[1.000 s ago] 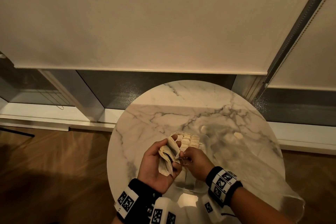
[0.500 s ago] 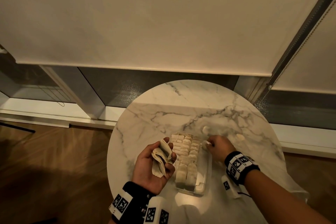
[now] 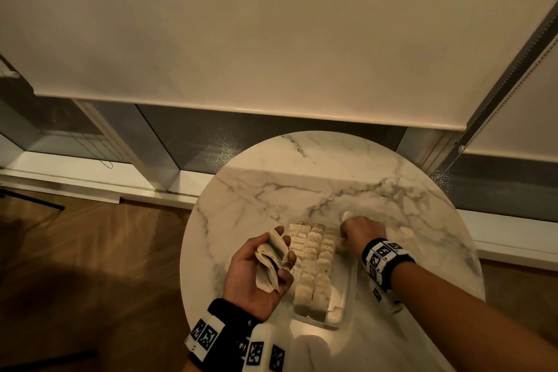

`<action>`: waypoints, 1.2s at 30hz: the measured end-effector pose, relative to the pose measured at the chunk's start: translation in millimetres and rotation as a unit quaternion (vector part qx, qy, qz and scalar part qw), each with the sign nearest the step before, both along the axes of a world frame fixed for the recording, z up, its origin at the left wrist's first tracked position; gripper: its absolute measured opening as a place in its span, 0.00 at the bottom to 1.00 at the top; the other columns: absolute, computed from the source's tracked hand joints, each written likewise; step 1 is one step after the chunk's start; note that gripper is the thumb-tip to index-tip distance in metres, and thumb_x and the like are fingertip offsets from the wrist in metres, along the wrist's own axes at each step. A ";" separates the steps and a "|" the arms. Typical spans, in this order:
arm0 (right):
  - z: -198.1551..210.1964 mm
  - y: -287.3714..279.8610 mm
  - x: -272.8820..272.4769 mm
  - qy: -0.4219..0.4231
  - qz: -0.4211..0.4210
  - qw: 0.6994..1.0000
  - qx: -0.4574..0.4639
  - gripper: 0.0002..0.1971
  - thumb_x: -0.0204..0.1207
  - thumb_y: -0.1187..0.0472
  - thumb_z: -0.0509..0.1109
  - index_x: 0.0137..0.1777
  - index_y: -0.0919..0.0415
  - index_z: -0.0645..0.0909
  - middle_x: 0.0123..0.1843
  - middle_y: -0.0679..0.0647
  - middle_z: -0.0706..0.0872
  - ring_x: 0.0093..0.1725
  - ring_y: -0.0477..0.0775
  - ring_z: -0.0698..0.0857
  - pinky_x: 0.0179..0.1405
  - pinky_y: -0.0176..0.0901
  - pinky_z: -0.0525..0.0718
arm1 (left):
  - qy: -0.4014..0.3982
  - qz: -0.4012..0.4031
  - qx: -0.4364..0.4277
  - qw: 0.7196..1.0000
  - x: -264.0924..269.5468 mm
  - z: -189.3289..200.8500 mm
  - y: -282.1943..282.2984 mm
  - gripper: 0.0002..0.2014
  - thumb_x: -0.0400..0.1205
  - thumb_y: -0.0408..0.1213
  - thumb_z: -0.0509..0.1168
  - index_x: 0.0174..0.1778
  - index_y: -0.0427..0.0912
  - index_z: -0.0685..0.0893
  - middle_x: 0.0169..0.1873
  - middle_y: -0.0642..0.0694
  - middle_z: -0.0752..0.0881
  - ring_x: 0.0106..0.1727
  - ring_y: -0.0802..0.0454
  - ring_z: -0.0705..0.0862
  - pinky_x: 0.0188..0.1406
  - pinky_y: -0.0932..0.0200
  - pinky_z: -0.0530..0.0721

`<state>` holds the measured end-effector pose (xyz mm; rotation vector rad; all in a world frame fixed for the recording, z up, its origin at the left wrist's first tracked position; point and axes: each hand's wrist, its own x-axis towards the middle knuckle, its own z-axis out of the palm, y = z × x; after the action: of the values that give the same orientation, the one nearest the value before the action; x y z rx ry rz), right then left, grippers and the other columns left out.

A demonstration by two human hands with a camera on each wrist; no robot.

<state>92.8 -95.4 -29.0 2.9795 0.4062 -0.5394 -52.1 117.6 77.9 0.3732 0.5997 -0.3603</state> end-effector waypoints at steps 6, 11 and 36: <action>2.6 4.8 3.5 -0.025 -0.015 0.999 -0.024 0.14 0.75 0.63 0.62 0.60 0.54 0.79 0.55 0.55 0.87 0.53 0.60 0.88 0.47 0.49 0.84 | 0.002 0.006 -0.005 1.000 -0.5 -4.2 1.1 0.14 0.78 0.41 0.65 0.58 0.44 0.86 0.48 0.46 0.85 0.39 0.46 0.83 0.23 0.62 0.76; 1.8 3.5 5.6 -0.016 -0.034 0.999 -0.011 0.20 0.72 0.63 0.63 0.64 0.49 0.79 0.55 0.54 0.87 0.54 0.60 0.88 0.46 0.48 0.84 | -0.001 0.005 -0.009 1.000 -1.2 -7.0 1.0 0.14 0.77 0.40 0.65 0.58 0.44 0.85 0.47 0.46 0.85 0.39 0.46 0.82 0.22 0.62 0.76; 9.9 -11.9 3.7 0.064 -0.233 0.954 0.177 0.12 0.65 0.56 0.78 0.49 0.53 0.85 0.46 0.55 0.89 0.45 0.58 0.88 0.48 0.47 0.89 | 0.010 0.024 -0.004 1.000 -10.7 -8.6 1.0 0.14 0.78 0.41 0.65 0.57 0.44 0.86 0.47 0.46 0.85 0.38 0.46 0.84 0.22 0.63 0.76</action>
<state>96.5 -107.3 -19.1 3.4106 -0.2376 -0.7750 -62.7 118.6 69.3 0.3477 0.6259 -0.3208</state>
